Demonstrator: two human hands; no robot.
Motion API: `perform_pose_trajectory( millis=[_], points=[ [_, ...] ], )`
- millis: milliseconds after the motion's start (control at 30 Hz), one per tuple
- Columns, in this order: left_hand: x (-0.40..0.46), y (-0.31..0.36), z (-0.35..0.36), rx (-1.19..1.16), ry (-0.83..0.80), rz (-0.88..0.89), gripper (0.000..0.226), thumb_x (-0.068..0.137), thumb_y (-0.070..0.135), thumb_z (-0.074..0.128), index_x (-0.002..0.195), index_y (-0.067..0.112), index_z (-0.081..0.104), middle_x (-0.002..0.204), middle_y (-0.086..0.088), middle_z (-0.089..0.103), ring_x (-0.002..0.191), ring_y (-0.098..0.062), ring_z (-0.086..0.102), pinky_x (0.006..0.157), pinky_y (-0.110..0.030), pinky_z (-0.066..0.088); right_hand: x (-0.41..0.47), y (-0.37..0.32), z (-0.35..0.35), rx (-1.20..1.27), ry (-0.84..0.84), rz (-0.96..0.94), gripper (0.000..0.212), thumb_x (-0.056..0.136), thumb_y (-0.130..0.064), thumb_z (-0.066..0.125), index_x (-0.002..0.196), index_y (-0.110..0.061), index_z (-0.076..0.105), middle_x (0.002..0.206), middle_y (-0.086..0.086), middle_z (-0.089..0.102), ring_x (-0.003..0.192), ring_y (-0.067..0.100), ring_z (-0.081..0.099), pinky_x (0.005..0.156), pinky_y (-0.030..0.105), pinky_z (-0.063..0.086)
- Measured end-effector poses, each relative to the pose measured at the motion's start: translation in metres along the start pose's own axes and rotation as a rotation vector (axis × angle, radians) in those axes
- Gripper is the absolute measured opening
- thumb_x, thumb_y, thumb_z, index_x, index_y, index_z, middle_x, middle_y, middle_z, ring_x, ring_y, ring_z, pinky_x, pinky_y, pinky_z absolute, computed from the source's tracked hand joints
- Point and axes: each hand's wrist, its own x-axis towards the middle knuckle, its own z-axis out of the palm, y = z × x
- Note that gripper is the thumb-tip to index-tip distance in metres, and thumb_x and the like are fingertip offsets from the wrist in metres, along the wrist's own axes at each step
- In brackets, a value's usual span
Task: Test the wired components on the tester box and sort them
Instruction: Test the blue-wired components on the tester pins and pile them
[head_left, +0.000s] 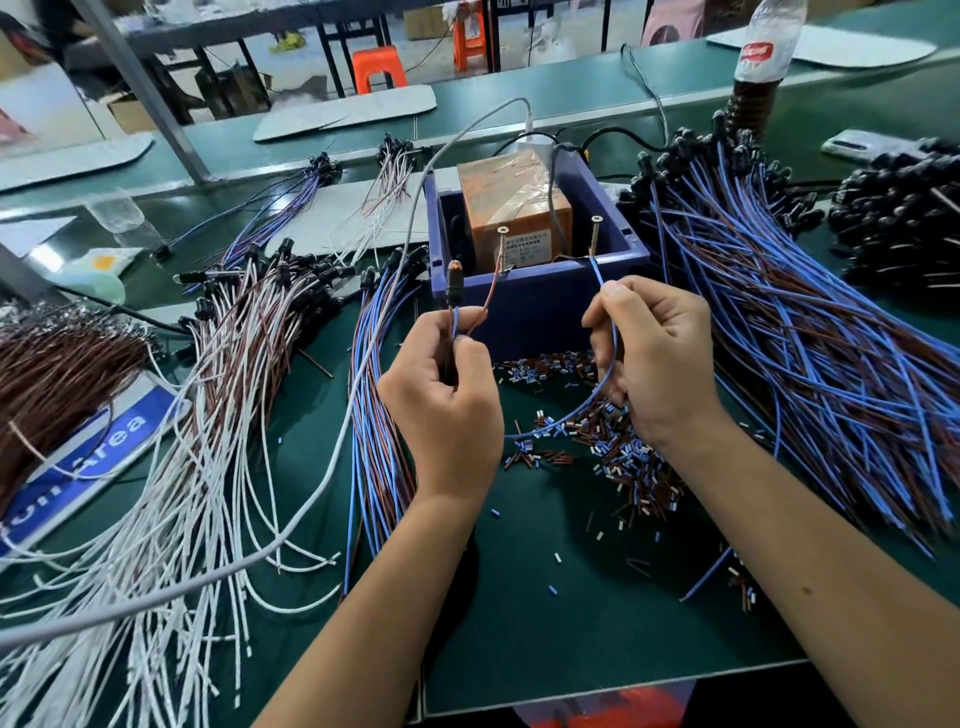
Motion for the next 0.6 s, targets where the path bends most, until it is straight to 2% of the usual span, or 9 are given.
perform_pose_trajectory(
  millis=[400,600],
  points=[
    [0.0007,-0.0002,-0.0012,0.01,-0.01,0.012,0.027,0.088,0.009,0.051,0.086,0.027,0.071,0.053,0.013,0.041,0.048,-0.012,0.034,0.05,-0.025,0.025,0.0015,0.001,-0.0011,0.027,0.024,-0.008,0.033,0.097,-0.011,0.055,0.065,-0.012,0.064,0.049,0.008,0.049,0.032,0.019,0.033,0.037,0.02,0.03],
    [-0.002,0.0067,-0.0017,-0.015,0.05,0.058,0.03,0.09,0.005,0.049,0.094,0.026,0.071,0.055,0.013,0.044,0.045,-0.005,0.031,0.045,-0.022,0.024,-0.0003,-0.0003,-0.0017,-0.003,0.0,-0.036,0.033,0.099,-0.014,0.054,0.069,-0.003,0.062,0.049,0.009,0.049,0.032,0.018,0.03,0.037,0.02,0.027]
  ],
)
